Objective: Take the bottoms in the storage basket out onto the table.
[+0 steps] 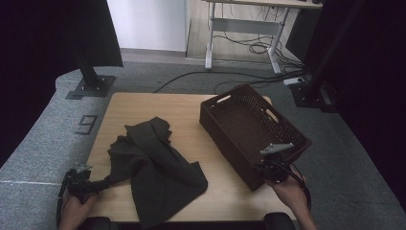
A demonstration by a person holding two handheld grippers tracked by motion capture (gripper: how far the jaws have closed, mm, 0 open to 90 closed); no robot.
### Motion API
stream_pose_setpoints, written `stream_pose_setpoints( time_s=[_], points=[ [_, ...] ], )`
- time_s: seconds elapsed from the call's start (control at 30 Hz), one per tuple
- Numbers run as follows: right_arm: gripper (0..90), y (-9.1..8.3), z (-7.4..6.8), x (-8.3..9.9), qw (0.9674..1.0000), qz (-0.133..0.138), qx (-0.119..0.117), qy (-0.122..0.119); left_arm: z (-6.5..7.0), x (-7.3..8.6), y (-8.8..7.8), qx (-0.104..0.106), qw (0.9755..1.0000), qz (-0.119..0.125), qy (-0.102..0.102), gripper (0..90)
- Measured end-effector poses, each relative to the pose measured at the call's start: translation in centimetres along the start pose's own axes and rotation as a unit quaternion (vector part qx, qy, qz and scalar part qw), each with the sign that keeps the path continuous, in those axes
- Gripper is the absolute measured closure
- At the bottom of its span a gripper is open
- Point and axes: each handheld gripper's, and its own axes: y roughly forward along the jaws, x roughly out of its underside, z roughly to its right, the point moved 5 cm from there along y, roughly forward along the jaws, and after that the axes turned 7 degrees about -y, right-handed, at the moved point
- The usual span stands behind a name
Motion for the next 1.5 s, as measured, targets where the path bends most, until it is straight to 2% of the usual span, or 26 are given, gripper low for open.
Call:
stream_pose_setpoints(
  time_s=[0.03,0.27,0.43,0.57,0.6,0.83,1.5],
  points=[
    [80.6,0.0,0.0,0.0,1.0,0.0,0.0,0.0,0.0,0.0,0.0,0.0,1.0,0.0,0.0,0.0],
    [81.2,0.0,2.3,0.3,0.9997,0.0,0.018,0.014,0.0,0.0,0.0,0.0,1.0,0.0,0.0,0.0],
    [80.7,0.3,3.2,0.1,0.9995,0.001,0.024,0.02,0.0,0.0,0.0,0.0,1.0,0.0,0.0,0.0],
    [79.8,0.5,4.2,-0.2,0.9991,-0.003,0.037,0.022,0.0,0.0,0.0,0.0,1.0,0.0,0.0,0.0],
    [79.4,0.6,4.9,-0.2,0.9987,-0.004,0.043,0.026,0.0,0.0,0.0,0.0,1.0,0.0,0.0,0.0],
    [78.2,1.0,6.7,-0.4,0.9979,-0.005,0.051,0.038,0.0,0.0,0.0,0.0,1.0,0.0,0.0,0.0],
    [76.9,2.3,10.0,-1.8,0.996,-0.011,0.071,0.053,0.0,0.0,0.0,0.0,1.0,0.0,0.0,0.0]
  ],
)
